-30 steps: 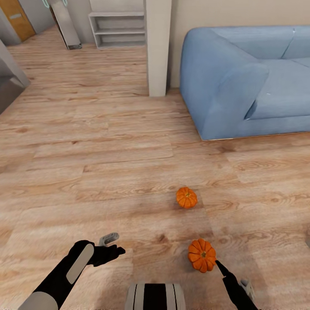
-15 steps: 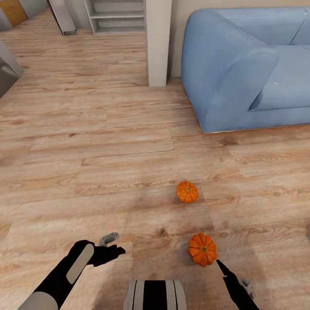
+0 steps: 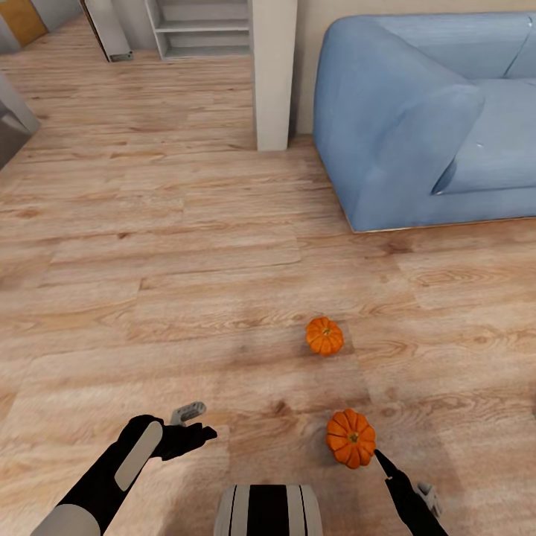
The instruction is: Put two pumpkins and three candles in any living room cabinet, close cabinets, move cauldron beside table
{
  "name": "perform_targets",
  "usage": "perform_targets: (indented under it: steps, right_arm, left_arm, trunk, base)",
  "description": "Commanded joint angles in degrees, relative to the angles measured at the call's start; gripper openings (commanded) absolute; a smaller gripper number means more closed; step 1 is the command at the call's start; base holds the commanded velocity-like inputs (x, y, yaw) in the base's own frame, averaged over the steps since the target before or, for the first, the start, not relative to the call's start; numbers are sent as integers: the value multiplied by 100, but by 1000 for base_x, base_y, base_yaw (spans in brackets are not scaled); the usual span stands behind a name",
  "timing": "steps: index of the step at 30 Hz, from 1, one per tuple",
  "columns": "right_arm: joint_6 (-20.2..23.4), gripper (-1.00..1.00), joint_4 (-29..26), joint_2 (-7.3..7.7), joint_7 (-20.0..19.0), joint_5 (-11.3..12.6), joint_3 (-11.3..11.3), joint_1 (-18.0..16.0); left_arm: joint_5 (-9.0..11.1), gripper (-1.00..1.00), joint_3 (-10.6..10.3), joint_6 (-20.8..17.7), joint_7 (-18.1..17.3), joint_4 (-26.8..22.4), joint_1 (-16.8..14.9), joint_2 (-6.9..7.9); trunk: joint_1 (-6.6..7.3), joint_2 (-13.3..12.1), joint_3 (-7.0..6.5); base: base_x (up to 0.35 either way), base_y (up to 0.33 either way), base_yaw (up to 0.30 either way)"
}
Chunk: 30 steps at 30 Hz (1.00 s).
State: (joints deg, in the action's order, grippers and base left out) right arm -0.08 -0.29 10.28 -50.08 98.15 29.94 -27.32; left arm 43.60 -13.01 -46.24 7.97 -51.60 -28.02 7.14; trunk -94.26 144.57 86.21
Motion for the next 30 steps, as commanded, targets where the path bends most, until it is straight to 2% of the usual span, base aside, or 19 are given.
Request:
perform_targets:
  steps: [1, 14, 26, 30]
  right_arm:
    - [-1, 100, 1, 1, -13, 47, 47, -1]
    - [8, 100, 2, 0, 13, 47, 47, -1]
    - [8, 100, 2, -8, 48, 47, 47, -1]
    - [8, 100, 2, -8, 50, 47, 47, -1]
  left_arm:
    - [61, 100, -19, -8, 56, -8, -2, 6]
    - [61, 100, -18, -8, 56, 1, -2, 4]
    - [62, 100, -12, -8, 56, -38, -2, 4]
    - [62, 100, -9, -8, 56, -116, -2, 6]
  trunk:
    - [0, 1, 3]
    - [0, 1, 3]
    - [-3, 3, 26]
    - [-13, 8, 114]
  base:
    - [118, 33, 0]
    - [112, 26, 0]
    - [11, 3, 0]
    - [0, 0, 0]
